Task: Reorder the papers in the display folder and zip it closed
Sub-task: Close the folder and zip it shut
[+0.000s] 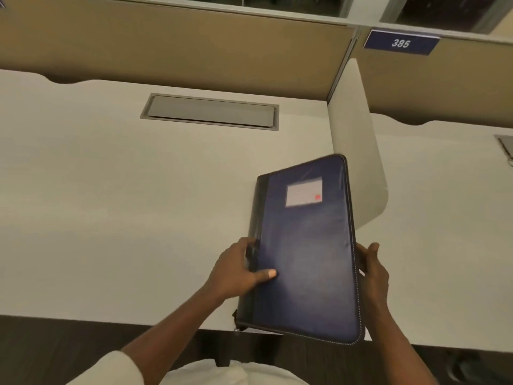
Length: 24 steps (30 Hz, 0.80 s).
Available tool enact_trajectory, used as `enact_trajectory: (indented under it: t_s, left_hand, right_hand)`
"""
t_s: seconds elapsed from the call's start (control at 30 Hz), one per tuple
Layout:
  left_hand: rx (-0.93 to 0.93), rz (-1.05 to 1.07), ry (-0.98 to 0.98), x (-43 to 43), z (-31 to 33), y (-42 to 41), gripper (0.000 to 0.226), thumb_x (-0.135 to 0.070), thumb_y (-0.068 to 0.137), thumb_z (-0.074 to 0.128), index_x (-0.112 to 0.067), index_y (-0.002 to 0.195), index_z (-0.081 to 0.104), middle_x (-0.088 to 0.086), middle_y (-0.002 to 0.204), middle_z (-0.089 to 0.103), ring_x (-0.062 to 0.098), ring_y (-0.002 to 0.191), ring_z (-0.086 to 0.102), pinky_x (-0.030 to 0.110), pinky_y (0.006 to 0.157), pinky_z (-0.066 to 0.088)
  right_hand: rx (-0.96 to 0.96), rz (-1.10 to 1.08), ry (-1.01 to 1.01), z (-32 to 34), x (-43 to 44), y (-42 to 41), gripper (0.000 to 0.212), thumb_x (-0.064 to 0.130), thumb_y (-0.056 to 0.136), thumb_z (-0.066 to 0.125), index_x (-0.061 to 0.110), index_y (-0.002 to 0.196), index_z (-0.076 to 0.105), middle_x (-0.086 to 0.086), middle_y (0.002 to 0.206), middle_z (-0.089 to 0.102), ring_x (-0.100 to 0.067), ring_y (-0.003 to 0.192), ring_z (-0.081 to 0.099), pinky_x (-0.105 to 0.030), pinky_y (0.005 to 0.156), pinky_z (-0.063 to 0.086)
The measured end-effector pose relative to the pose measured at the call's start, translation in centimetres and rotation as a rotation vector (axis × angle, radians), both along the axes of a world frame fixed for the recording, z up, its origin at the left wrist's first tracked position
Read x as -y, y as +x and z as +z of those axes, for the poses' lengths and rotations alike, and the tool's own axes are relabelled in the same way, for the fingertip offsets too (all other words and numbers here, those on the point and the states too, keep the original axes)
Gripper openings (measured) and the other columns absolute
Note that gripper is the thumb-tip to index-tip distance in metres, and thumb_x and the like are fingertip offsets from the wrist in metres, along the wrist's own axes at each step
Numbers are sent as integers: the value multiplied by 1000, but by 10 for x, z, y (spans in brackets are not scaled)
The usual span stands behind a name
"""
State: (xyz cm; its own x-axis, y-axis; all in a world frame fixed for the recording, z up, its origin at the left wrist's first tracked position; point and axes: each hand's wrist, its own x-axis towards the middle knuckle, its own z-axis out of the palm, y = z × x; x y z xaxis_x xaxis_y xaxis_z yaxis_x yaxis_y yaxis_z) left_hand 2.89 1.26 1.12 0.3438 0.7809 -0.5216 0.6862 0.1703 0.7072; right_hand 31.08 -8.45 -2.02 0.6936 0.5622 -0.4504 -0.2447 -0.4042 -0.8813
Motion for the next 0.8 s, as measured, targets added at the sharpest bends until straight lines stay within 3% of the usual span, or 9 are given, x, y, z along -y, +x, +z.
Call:
enact_trajectory:
  t_s: [0.13, 0.23, 0.37, 0.47, 0.6, 0.8]
  left_hand:
    - [-105, -2, 93, 7, -21, 6, 102, -58, 75, 90, -32, 157, 35, -3, 158, 44, 22, 141, 50, 42, 115, 49]
    - [-133, -12, 127, 8, -28, 9, 104, -56, 75, 91, -31, 158, 33, -2, 159, 41, 22, 142, 47, 40, 115, 49]
    - [-133, -35, 145, 10, -34, 5, 112, -52, 75, 93, -33, 162, 25, -3, 162, 31, 23, 148, 38, 42, 119, 45]
    - [-104, 22, 165, 6, -36, -7, 110, -48, 75, 94, -33, 161, 27, -3, 162, 32, 21, 147, 37, 40, 118, 43]
    - [-97, 74, 197, -8, -33, -29, 110, -42, 74, 96, -30, 161, 30, -2, 159, 36, 20, 144, 38, 37, 116, 44]
    - [-136, 118, 226, -32, -28, -64, 110, -40, 73, 97, -28, 162, 32, 0, 159, 37, 22, 145, 38, 38, 116, 44]
  right_hand:
    - [-145, 63, 71, -3, 5, 18, 68, 72, 95, 48, 19, 128, 74, -2, 126, 75, -27, 122, 67, -50, 108, 50]
    - [-53, 163, 79, 0, 6, 22, 45, 49, 87, 70, 23, 124, 74, 5, 121, 77, -23, 119, 69, -38, 99, 54]
    - [82, 208, 28, -5, 8, 18, 54, 9, 78, 89, 23, 127, 73, 9, 117, 78, -10, 106, 74, -23, 82, 60]
    - [143, 229, 14, -17, 7, 8, 52, 2, 79, 88, 21, 125, 75, 12, 109, 79, -7, 99, 75, -27, 86, 60]
    - [134, 238, 18, -26, -10, -17, 53, -1, 79, 87, 20, 127, 74, 16, 100, 80, -4, 94, 76, -18, 78, 59]
    - [151, 272, 41, -34, -49, -48, 52, -1, 79, 87, 17, 127, 75, 7, 107, 80, -12, 99, 76, -33, 90, 60]
